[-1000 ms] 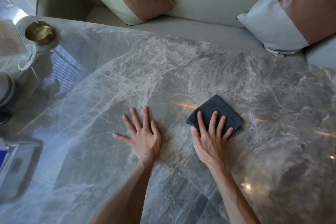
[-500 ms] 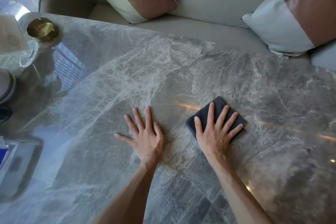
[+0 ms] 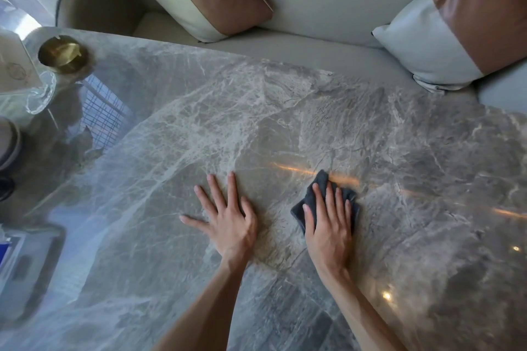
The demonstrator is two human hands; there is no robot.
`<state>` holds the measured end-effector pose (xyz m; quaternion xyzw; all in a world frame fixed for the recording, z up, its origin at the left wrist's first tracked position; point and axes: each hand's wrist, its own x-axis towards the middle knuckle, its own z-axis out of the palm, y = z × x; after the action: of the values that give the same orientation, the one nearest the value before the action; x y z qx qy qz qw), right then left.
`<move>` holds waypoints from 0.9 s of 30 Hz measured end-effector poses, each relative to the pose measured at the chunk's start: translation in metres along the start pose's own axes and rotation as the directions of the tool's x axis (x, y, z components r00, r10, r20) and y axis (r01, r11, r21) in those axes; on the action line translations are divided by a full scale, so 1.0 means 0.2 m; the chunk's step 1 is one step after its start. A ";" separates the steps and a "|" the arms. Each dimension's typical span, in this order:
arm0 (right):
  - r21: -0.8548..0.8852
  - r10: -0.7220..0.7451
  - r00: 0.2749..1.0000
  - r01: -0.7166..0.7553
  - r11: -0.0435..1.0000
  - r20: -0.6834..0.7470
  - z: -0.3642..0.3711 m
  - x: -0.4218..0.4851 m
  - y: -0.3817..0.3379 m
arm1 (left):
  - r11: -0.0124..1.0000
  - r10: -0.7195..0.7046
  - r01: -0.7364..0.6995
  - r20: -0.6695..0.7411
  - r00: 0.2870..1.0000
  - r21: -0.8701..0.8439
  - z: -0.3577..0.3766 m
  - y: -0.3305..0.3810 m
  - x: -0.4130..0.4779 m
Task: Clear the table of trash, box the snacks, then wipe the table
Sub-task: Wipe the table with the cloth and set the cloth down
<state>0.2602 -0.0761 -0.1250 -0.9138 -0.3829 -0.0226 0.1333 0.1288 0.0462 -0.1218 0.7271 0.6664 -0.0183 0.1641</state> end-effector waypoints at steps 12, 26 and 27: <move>0.667 -0.080 0.963 -0.117 0.736 0.257 -0.28 -0.16 0.19 | 1.000 0.007 -0.007 0.001 1.000 0.003 -0.01 0.00 0.00; 0.157 -0.055 0.998 0.057 0.986 -0.019 -0.10 0.67 0.67 | 1.000 0.006 -0.006 -0.034 0.999 0.009 0.03 0.00 0.00; 0.166 -0.085 0.996 0.084 0.983 0.004 -0.09 0.60 0.60 | 1.000 0.008 -0.008 -0.034 0.999 0.007 0.02 0.00 0.00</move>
<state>0.4309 -0.0780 -0.1166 -0.8826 -0.4226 0.0088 0.2056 0.1294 0.0450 -0.1266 0.7306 0.6660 -0.0075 0.1504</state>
